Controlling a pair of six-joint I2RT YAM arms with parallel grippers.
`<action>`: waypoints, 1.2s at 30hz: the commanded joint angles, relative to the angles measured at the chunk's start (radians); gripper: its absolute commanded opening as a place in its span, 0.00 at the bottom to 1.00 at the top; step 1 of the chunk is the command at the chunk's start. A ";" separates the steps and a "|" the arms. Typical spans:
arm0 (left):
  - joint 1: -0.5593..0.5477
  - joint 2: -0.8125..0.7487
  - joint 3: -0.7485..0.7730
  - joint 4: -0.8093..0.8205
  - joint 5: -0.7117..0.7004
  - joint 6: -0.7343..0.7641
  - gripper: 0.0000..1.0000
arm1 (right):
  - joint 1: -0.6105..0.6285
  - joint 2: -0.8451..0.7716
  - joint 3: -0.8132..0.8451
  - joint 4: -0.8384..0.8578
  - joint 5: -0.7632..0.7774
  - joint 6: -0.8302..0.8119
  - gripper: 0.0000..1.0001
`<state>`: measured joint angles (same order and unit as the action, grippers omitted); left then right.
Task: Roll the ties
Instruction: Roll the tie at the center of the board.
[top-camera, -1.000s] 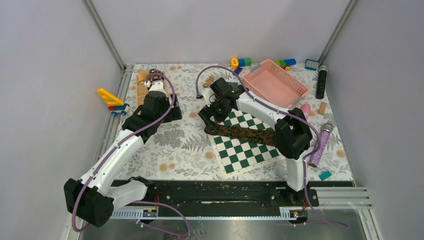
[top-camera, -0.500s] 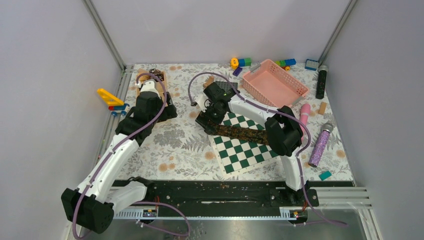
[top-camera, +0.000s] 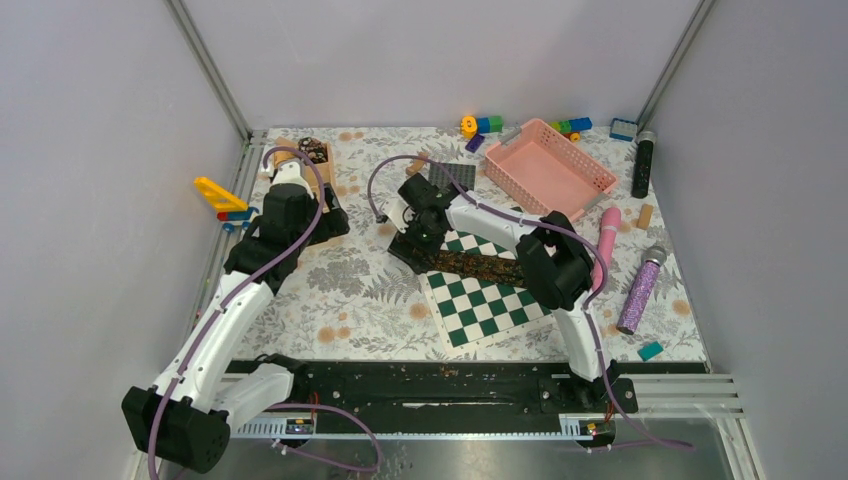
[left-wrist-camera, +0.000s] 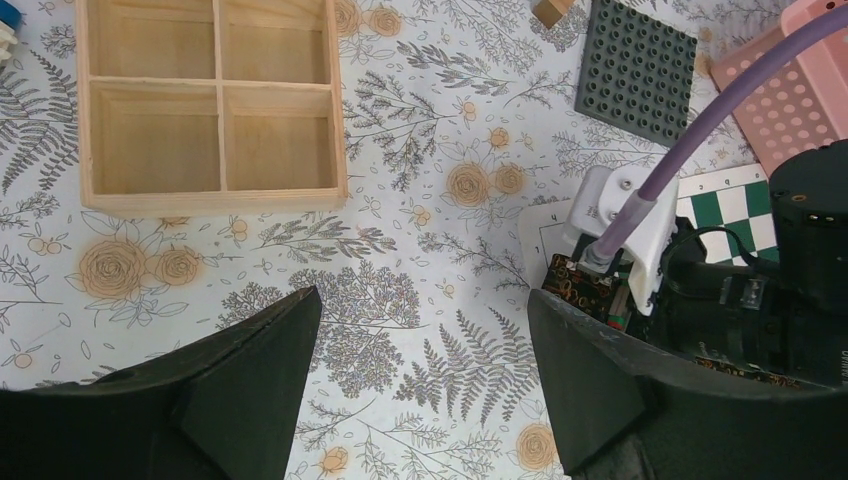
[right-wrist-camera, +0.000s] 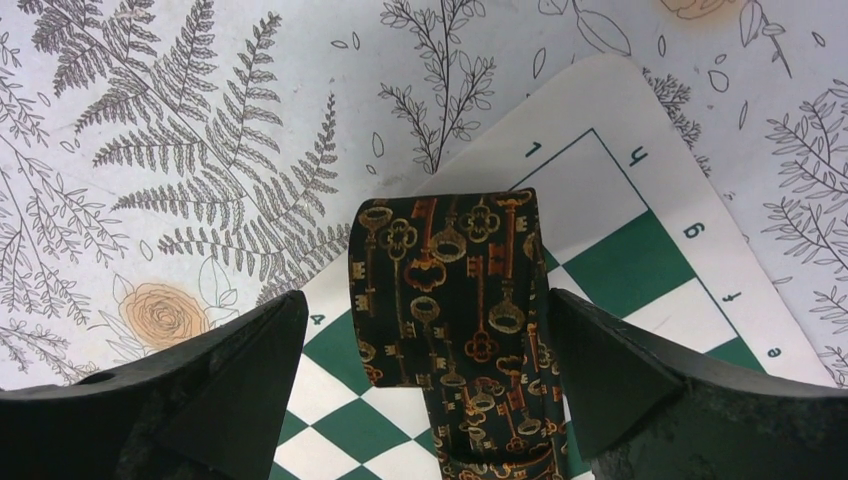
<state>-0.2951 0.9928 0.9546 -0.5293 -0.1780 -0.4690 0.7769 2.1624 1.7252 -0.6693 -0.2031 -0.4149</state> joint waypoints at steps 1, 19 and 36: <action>0.009 -0.014 -0.001 0.028 0.025 0.001 0.79 | 0.016 0.023 0.056 -0.021 0.039 -0.024 0.96; 0.022 -0.003 -0.016 0.041 0.045 0.003 0.79 | 0.028 0.059 0.087 -0.061 0.094 -0.041 0.62; 0.033 -0.005 -0.019 0.042 0.054 0.003 0.79 | 0.035 0.081 0.127 -0.095 0.113 -0.041 0.49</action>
<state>-0.2710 0.9958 0.9394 -0.5285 -0.1452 -0.4686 0.7986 2.2360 1.8164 -0.7437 -0.1146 -0.4488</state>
